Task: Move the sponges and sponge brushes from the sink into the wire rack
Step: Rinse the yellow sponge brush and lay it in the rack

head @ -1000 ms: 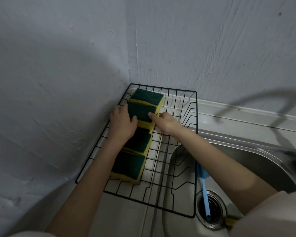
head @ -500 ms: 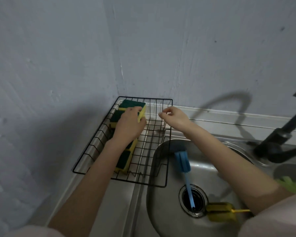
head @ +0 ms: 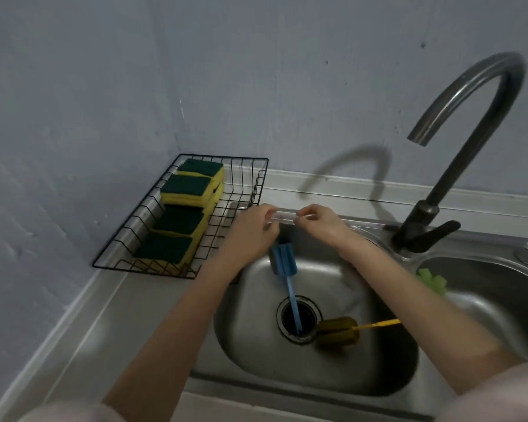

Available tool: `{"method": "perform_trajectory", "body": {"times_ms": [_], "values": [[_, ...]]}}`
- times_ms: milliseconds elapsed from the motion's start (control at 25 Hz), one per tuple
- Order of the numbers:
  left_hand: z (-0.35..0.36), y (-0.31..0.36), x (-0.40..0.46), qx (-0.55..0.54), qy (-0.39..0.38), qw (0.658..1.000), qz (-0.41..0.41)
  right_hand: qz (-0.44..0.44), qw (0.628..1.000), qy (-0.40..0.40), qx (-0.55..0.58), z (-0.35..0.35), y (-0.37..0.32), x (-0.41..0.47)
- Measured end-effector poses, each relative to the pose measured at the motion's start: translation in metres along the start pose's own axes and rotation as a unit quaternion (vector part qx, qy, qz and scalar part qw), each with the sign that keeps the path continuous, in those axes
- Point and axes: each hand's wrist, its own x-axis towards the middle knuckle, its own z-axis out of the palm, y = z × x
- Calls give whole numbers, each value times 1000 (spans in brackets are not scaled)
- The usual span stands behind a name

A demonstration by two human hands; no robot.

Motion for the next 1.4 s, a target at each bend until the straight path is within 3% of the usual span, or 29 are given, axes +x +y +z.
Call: {"method": "perform_trajectory", "body": {"times_ms": [160, 400, 640, 1040, 1200, 1400], "values": [[46, 8, -6, -33, -53, 997, -39, 11, 998, -17, -66, -19, 40, -9], [134, 8, -20, -50, -182, 980, -65, 38, 972, -114, -203, -28, 103, -20], [213, -4, -31, 8, -312, 947, -72, 86, 835, -323, -437, -22, 160, -21], [237, -21, -34, 43, -328, 943, -42, 99, 857, -357, -359, -17, 173, -20], [229, -23, -40, 33, -295, 953, -58, 147, 879, -402, -213, -21, 159, -23], [213, -26, -46, 21, -243, 967, -79, 183, 878, -438, -65, -29, 142, -27]]}}
